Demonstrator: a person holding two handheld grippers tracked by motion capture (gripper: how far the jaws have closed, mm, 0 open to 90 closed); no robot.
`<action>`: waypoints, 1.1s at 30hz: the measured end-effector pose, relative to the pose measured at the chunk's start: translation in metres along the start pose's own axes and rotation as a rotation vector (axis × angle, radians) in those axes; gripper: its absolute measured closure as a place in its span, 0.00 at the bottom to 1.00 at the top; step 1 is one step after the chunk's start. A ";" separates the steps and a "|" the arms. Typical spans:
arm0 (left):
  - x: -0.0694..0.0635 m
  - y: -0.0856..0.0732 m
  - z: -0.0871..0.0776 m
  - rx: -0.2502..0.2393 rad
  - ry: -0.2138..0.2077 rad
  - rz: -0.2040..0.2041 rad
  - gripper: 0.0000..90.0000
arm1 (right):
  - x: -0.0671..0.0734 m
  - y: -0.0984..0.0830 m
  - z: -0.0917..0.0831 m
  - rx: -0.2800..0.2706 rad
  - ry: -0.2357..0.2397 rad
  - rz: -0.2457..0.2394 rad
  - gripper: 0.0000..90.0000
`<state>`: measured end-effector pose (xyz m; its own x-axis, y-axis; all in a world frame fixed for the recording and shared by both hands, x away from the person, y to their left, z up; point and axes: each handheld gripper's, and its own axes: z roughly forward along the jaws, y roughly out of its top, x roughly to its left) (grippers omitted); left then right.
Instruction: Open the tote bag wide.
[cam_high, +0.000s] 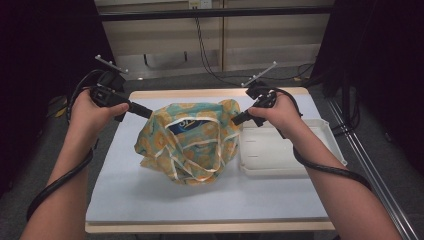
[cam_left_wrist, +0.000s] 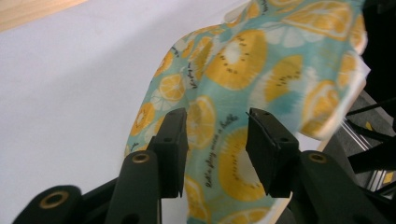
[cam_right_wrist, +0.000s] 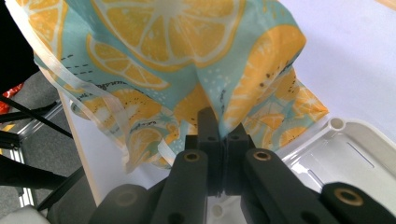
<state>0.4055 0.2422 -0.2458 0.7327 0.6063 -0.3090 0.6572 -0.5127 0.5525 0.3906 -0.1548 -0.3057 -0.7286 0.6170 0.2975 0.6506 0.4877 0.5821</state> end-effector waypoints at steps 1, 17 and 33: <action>-0.002 0.000 -0.003 -0.006 -0.001 0.006 0.64 | 0.000 0.000 -0.001 0.001 -0.005 0.003 0.99; -0.021 -0.003 0.012 0.058 -0.048 0.064 0.59 | 0.003 -0.001 -0.008 0.002 -0.015 -0.001 0.99; -0.021 -0.001 -0.002 0.068 -0.069 0.029 1.00 | 0.003 0.003 -0.012 -0.011 -0.014 0.007 1.00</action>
<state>0.3892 0.2310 -0.2387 0.7607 0.5483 -0.3474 0.6441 -0.5711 0.5090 0.3875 -0.1594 -0.2938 -0.7211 0.6289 0.2905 0.6530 0.4770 0.5883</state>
